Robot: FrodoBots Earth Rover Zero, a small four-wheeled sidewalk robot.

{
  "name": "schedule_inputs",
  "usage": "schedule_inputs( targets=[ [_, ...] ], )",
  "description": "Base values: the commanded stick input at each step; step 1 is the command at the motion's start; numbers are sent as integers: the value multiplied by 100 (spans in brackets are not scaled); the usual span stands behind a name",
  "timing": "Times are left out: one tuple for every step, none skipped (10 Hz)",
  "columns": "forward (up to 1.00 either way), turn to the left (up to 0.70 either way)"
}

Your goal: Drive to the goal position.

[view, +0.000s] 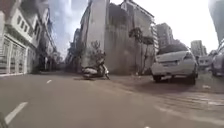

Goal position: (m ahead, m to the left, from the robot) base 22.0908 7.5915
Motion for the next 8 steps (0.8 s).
schedule_inputs(
  targets=[
    [85, 34],
    [85, 34],
    [85, 34],
    [85, 31],
    [85, 28],
    [85, 28],
    [85, 28],
    [85, 28]
  ],
)
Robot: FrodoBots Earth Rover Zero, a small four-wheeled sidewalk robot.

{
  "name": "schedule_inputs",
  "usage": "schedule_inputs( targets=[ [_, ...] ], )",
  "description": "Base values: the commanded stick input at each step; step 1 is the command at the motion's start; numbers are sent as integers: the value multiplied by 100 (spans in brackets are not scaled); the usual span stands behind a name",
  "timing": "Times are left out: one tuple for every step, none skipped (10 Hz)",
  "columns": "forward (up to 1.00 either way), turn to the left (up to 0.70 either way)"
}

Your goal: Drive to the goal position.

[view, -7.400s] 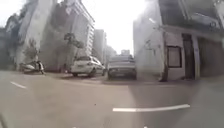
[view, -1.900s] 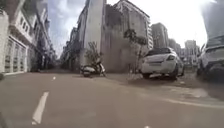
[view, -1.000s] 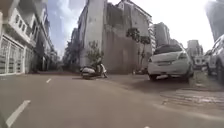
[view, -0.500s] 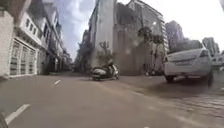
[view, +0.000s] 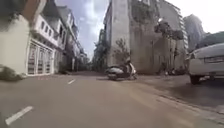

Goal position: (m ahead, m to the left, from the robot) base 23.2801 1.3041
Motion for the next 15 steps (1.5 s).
schedule_inputs(
  targets=[
    [85, 28],
    [85, 29],
    [85, 30],
    [85, 30],
    [85, 28],
    [85, 25],
    [85, 15],
    [85, 15],
    [85, 15],
    [85, 16],
    [85, 15],
    [85, 17],
    [85, 18],
    [85, 18],
    [85, 18]
  ],
)
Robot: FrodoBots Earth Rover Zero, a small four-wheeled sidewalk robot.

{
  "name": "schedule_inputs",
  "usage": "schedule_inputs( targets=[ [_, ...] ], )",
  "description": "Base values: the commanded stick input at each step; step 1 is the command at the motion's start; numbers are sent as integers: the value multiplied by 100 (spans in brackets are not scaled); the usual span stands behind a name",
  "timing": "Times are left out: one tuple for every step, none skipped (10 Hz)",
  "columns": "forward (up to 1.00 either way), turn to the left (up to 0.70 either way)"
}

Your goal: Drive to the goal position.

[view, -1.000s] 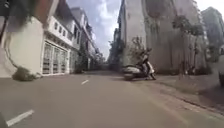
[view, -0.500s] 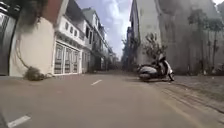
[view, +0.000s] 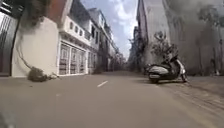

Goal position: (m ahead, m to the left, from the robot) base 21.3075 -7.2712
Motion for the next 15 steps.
schedule_inputs(
  targets=[
    [85, 18],
    [85, 18],
    [85, 18],
    [85, 17],
    [85, 16],
    [85, 15],
    [85, 15],
    [85, 9],
    [85, -1],
    [85, -16],
    [85, -34],
    [85, -34],
    [85, -34],
    [85, -34],
    [85, -34]
  ],
)
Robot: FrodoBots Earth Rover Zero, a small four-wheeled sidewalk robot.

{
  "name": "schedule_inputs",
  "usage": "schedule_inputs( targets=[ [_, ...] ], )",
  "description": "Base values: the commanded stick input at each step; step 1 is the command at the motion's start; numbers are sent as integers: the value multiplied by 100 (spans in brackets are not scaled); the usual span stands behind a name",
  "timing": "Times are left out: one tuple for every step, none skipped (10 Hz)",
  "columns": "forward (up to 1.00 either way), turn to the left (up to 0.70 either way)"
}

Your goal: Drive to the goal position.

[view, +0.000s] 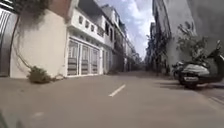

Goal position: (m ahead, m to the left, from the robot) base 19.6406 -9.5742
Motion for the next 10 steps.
schedule_inputs(
  targets=[
    [85, -34],
    [85, -32],
    [85, 0],
    [85, 0],
    [85, 0],
    [85, 0],
    [85, 0],
    [85, 0],
    [85, 0],
    [85, 0]
  ],
)
